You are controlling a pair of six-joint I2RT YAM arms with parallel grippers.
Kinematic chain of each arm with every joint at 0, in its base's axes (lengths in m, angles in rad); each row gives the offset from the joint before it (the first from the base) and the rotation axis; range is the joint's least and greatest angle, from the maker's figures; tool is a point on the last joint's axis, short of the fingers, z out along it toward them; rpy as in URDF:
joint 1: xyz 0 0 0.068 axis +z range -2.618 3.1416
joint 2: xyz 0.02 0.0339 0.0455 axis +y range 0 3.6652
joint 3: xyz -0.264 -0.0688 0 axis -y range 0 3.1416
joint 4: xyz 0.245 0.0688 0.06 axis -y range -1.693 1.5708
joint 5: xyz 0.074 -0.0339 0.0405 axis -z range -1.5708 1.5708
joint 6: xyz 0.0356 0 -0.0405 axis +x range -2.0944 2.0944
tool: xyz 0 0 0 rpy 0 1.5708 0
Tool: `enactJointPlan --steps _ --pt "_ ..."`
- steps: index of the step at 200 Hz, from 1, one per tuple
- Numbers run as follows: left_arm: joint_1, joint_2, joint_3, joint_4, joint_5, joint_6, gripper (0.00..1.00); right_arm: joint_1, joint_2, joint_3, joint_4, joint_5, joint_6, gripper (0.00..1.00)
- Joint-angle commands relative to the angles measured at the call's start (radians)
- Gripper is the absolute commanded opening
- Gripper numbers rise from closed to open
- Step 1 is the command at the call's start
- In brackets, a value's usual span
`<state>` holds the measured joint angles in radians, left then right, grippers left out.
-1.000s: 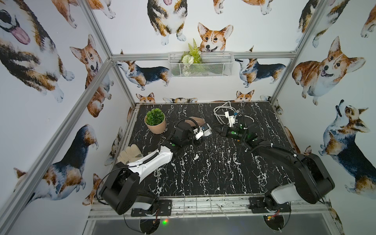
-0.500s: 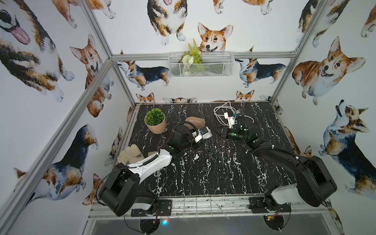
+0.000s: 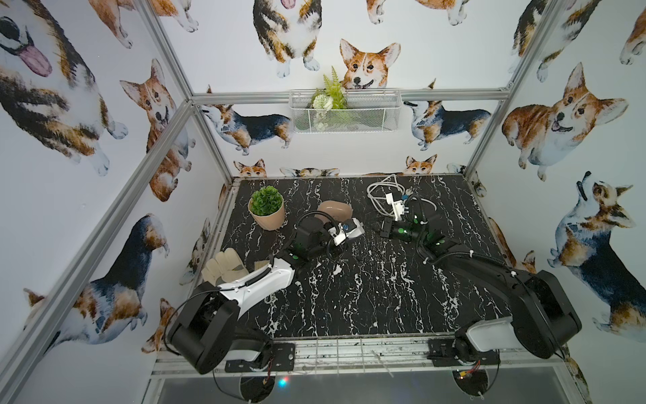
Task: Charge the electronic scale
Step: Insert the charging cable into the plug.
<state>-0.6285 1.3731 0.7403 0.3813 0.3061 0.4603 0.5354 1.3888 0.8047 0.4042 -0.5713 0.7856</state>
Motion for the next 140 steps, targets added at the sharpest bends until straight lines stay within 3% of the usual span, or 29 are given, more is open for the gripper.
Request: enactJointPlan --steps 1,140 --pt "0.003 0.004 0.012 0.039 -0.004 0.001 0.19 0.012 -0.008 0.002 0.009 0.006 0.007 0.0" --pt "0.002 0.012 0.026 0.025 -0.042 0.015 0.19 0.05 0.019 0.03 -0.062 0.05 0.006 0.0"
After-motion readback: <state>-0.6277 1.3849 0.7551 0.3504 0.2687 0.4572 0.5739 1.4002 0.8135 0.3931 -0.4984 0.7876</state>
